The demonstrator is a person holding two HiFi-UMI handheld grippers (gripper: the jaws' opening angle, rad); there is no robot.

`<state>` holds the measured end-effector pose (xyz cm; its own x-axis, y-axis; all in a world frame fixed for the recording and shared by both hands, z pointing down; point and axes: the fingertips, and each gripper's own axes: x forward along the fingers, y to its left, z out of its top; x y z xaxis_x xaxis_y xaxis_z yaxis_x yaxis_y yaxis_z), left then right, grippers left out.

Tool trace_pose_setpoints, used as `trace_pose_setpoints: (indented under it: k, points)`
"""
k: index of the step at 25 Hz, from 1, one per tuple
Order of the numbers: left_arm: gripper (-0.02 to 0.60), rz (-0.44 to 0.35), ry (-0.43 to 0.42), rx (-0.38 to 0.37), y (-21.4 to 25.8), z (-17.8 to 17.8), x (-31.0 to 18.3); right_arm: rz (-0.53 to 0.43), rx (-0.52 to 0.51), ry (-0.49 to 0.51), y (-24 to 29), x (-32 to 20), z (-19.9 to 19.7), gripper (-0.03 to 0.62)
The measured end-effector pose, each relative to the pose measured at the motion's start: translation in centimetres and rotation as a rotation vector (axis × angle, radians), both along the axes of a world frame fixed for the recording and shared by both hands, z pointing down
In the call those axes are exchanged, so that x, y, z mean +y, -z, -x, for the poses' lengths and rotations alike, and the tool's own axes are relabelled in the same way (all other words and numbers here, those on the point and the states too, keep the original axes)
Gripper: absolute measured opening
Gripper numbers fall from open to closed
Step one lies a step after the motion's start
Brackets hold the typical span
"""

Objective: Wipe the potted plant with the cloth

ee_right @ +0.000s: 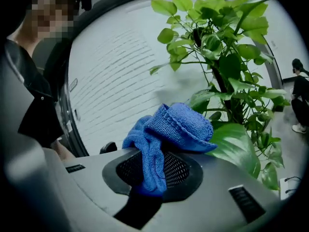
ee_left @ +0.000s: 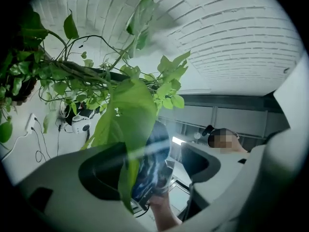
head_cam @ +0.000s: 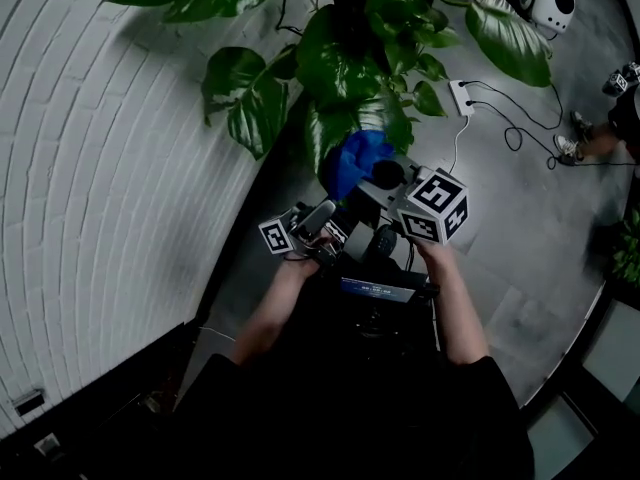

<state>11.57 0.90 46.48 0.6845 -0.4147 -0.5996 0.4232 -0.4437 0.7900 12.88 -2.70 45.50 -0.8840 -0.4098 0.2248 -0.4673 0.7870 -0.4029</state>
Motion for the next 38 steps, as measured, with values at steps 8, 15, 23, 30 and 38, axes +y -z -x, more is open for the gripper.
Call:
trace_pose_setpoints:
  k: [8, 15, 23, 30, 38]
  points:
    - [0.377, 0.022, 0.009, 0.02, 0.3, -0.2, -0.4, 0.036, 0.029, 0.089, -2.0, 5.5, -0.8, 0.109]
    - [0.377, 0.022, 0.014, 0.046, 1.1, -0.9, -0.5, 0.089, 0.044, 0.076, -4.4, 8.2, -3.3, 0.109]
    - [0.377, 0.033, 0.048, 0.022, 0.0, -1.8, -0.6, 0.193, 0.036, 0.025, -8.0, 10.7, -7.9, 0.108]
    - [0.377, 0.054, 0.035, -0.093, -3.5, -3.6, 1.6, 0.174, -0.169, -0.132, -4.1, 9.9, -16.8, 0.107]
    - [0.377, 0.052, 0.059, -0.087, -3.5, -4.1, 2.7, -0.004, -0.164, -0.104, 1.3, 6.5, -16.0, 0.109]
